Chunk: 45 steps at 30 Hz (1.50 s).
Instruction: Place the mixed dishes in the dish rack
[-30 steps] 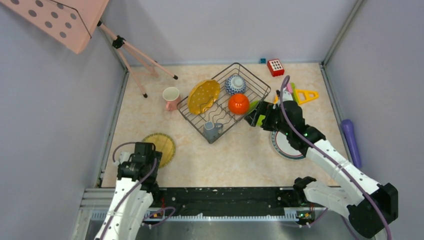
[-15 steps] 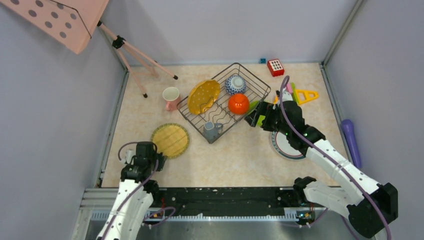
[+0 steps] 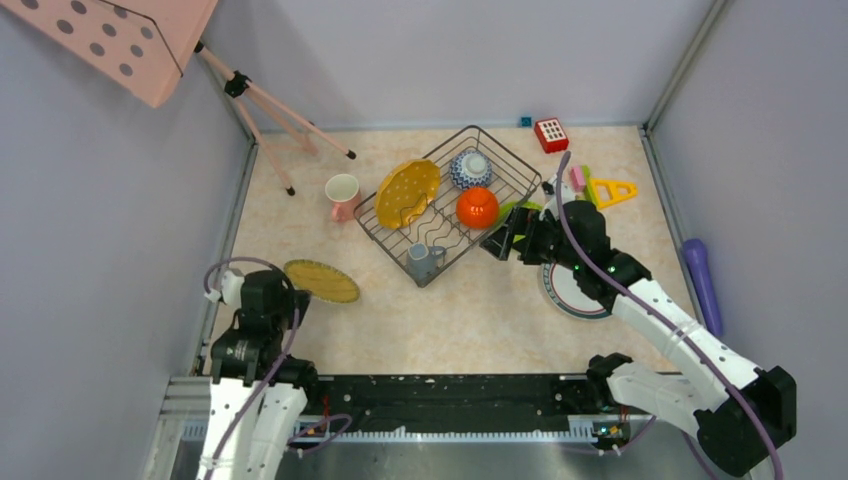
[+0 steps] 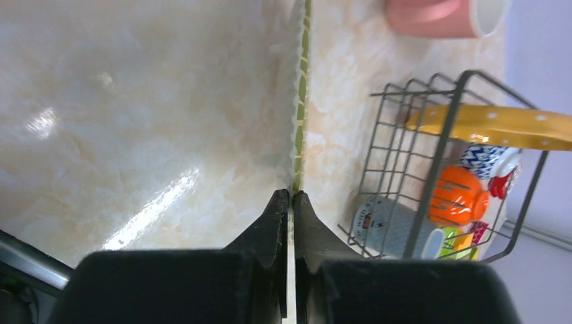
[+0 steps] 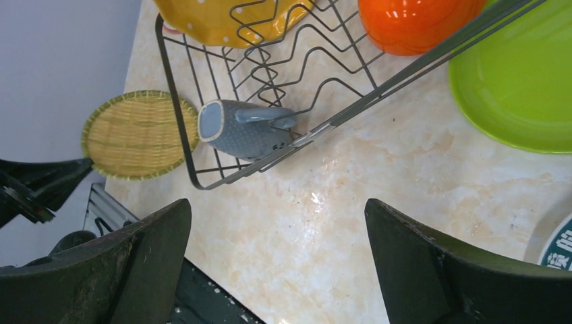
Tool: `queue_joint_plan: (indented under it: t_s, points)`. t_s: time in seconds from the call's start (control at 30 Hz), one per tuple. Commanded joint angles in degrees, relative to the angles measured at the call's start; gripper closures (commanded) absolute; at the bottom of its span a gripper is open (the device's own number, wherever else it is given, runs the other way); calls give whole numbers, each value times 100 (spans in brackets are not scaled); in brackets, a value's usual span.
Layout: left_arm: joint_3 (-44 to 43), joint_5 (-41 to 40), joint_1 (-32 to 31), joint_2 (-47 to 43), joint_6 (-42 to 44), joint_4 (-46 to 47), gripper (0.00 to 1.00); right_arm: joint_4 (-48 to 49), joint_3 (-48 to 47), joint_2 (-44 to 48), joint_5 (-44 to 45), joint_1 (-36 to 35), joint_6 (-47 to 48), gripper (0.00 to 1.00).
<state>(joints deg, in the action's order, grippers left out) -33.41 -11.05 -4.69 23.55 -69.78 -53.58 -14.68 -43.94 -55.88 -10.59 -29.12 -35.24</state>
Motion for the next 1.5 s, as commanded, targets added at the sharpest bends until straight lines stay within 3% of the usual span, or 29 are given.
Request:
queue_joint_plan:
  t_s: [0.0, 0.3, 0.43, 0.57, 0.7, 0.77, 0.9, 1.0, 1.1, 1.23, 1.37, 1.47]
  points:
    - [-908, -637, 12, -3, 852, -222, 100, 279, -277, 174, -347, 3, 151, 3]
    - [-2122, 172, 12, 267, 2986, 398, 100, 160, -349, 187, -320, 3, 185, 4]
    - [-2258, 589, 12, 574, 3045, 308, 100, 217, -345, 157, -527, 3, 183, 4]
    - [-1727, 318, 12, 554, 2718, 284, 99, 336, -301, 59, -1003, 3, 245, 3]
    - [-1217, -215, 12, 459, 2302, 85, 56, 382, -258, 20, -1238, -44, 360, 3]
    - [-902, -90, 12, 462, 2133, 161, 52, 473, -219, -41, -1271, -175, 314, 4]
    - [-365, 273, 12, 502, 1878, 432, 49, 922, -54, -286, -879, -905, 4, 6]
    - [-496, -291, 16, 530, 1758, 224, 48, 1800, 211, -587, -356, -1784, -559, 8]
    - [-1060, -938, 13, 693, 1968, -88, 47, 2724, 269, -1092, 273, -2608, -1019, 10]
    - [-2009, -1491, 19, 841, 2865, -135, 45, 2946, -459, -2101, 1089, -3470, -1173, 11]
    - [-3141, -1735, 18, 906, 3902, 35, 44, 3672, -832, -3068, 1361, -3924, -1629, 22]
    - [-3830, -1802, 17, 1055, 4196, 24, 43, 3841, -1383, -3933, 1435, -4179, -1806, 24]
